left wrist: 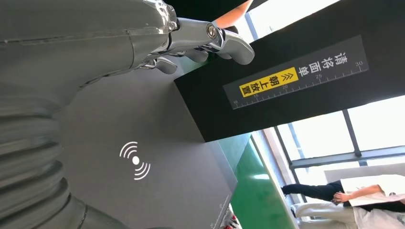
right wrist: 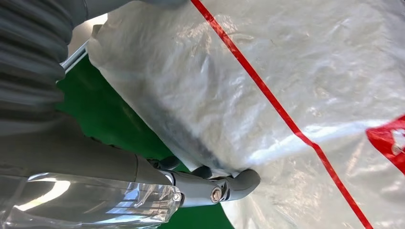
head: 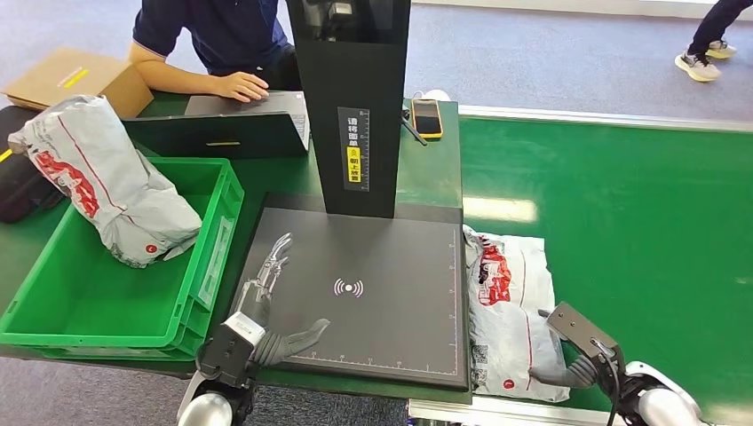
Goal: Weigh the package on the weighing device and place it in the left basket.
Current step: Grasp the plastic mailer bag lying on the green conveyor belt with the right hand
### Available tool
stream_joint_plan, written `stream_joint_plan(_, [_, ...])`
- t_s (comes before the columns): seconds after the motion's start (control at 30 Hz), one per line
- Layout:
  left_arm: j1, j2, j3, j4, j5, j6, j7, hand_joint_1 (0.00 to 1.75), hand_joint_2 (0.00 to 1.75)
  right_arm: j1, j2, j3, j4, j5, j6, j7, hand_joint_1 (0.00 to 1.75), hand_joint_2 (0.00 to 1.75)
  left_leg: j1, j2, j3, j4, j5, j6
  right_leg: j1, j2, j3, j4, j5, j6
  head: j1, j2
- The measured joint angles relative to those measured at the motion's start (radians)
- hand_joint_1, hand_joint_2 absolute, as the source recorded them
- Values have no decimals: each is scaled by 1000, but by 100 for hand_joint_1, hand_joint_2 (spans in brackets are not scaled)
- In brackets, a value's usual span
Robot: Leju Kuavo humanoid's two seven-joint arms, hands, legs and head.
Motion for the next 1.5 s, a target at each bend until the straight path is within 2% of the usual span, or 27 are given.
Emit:
stream_joint_plan(0.43, [-3, 3, -7, 14, 0, 2, 0, 0, 175, -19, 18, 42, 41, -14, -1, -8, 0, 175, 0, 0, 1, 0, 0, 0, 0, 0, 0, 0, 0, 0, 0, 0])
stream_joint_plan(0.57, [-6, 4, -10, 14, 0, 3, 1, 0, 175, -28, 17, 49, 43, -15, 4, 2, 145, 175, 0, 0, 1, 0, 0, 0, 0, 0, 1, 0, 0, 0, 0, 0])
stream_joint_plan(0.83, [-23, 5, -14, 14, 0, 3, 4, 0, 175, -54, 0, 53, 46, -17, 18, 18, 145, 175, 0, 0, 1, 1, 1, 1, 0, 0, 1, 0, 1, 1, 0, 0])
stream_joint_plan(0.97, [-25, 5, -14, 14, 0, 3, 4, 0, 175, -58, -2, 54, 46, -17, 19, 18, 174, 175, 0, 0, 1, 1, 1, 1, 0, 0, 1, 0, 1, 1, 0, 0])
stream_joint_plan(1.13, [-32, 7, -17, 14, 3, 4, 6, 0, 175, -68, -8, 63, 45, -17, 18, 24, 175, 175, 0, 0, 0, 1, 1, 1, 0, 0, 1, 0, 1, 1, 0, 0])
stream_joint_plan(1.5, [-47, 21, -22, 19, 16, 16, 7, 0, 175, -54, -61, 81, 2, -37, 20, 51, 175, 175, 0, -1, 0, 1, 1, 1, -1, -1, 0, 0, 1, 1, 0, 0])
